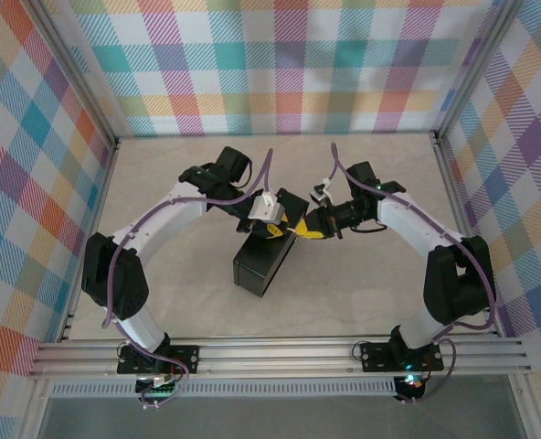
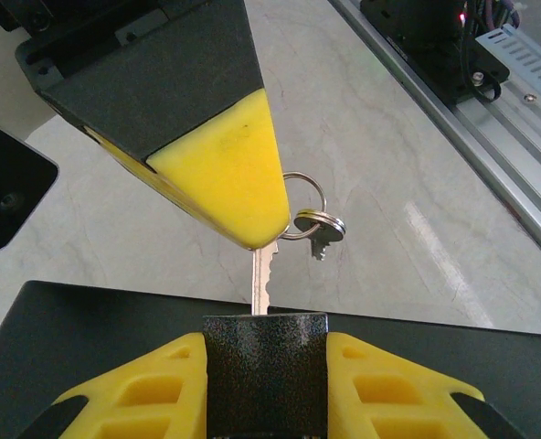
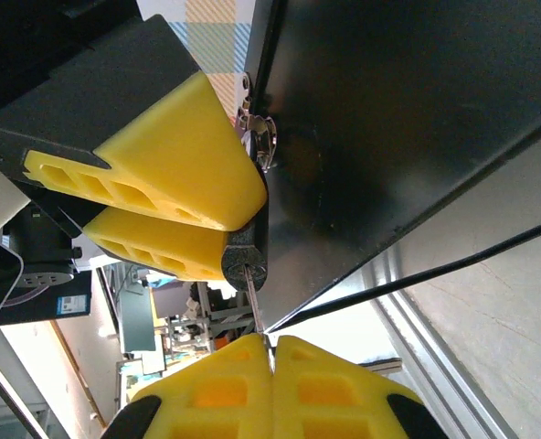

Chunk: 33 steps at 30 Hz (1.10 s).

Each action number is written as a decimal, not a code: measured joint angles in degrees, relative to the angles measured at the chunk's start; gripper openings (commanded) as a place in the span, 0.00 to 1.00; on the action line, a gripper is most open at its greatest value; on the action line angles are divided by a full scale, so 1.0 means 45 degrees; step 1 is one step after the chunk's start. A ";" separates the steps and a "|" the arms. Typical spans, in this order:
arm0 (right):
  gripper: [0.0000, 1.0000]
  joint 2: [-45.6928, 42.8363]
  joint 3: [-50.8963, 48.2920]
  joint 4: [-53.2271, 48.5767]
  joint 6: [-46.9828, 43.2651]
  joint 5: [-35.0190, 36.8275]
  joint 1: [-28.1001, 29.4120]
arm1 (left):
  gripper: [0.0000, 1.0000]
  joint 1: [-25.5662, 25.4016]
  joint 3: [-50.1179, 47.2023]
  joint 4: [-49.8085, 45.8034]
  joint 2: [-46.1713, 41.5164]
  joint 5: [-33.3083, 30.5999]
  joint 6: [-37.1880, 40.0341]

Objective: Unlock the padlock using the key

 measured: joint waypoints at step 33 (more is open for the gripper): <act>0.05 0.0622 0.0049 0.2637 0.3570 0.0296 0.0743 | 0.16 0.0092 0.0219 -0.0374 0.0321 -0.0340 -0.0029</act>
